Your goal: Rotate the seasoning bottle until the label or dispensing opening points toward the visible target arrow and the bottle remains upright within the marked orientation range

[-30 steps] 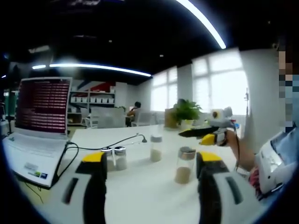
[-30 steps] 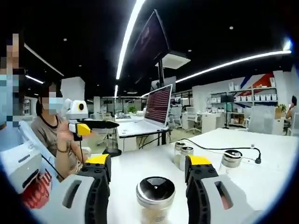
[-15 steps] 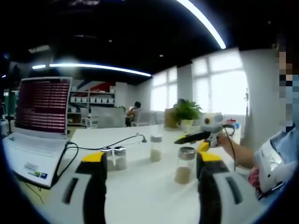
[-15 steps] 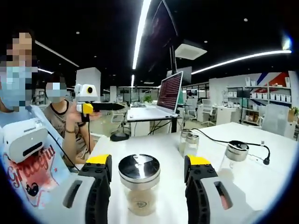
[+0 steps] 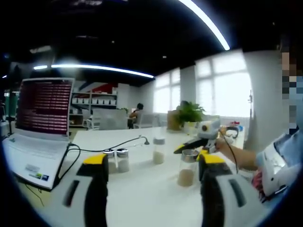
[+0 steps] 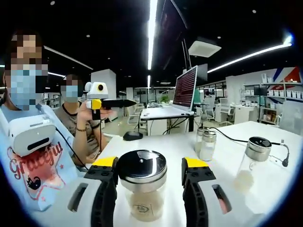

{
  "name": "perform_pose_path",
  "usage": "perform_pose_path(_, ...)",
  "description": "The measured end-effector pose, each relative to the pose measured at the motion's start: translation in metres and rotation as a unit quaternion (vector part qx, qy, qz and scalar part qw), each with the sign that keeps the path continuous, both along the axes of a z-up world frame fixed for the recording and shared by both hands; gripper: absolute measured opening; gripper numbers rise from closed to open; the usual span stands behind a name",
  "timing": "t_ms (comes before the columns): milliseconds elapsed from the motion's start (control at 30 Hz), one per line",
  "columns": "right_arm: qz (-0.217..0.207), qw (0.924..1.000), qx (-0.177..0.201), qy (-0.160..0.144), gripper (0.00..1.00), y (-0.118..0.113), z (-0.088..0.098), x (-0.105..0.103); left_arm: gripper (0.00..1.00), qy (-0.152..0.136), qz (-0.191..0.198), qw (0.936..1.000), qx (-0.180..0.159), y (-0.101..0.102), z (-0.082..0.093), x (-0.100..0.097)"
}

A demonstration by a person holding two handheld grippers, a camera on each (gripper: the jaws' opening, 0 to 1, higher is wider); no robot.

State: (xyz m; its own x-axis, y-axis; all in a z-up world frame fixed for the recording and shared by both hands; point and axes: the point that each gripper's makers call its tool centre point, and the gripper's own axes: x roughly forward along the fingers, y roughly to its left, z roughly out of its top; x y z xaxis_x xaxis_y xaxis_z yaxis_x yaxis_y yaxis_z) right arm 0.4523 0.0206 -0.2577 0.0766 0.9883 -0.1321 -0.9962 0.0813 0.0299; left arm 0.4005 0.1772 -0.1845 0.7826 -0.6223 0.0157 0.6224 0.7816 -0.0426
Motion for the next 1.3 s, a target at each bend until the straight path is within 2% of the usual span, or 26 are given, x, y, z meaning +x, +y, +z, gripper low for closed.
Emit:
perform_pose_path(167, 0.012, 0.9999, -0.002, 0.001, 0.5, 0.003, -0.002, -0.003, 0.83, 0.001, -0.001, 1.0, 0.002, -0.001, -0.001, 0.0)
perform_pose_path(233, 0.028, 0.9996, 0.001, 0.0, 0.41, 0.004, -0.001, -0.008, 0.83, 0.001, -0.001, 1.0, 0.002, -0.002, -0.001, 0.0)
perform_pose_path(533, 0.036, 0.9993, 0.015, 0.0, 0.41, 0.011, -0.009, -0.005, 0.83, 0.002, 0.001, 1.0, 0.001, 0.0, -0.002, -0.001)
perform_pose_path(1300, 0.005, 0.9999, -0.007, -0.006, 0.41, 0.01, -0.006, -0.009, 0.83, 0.002, -0.001, 1.0, 0.005, -0.001, -0.004, -0.003)
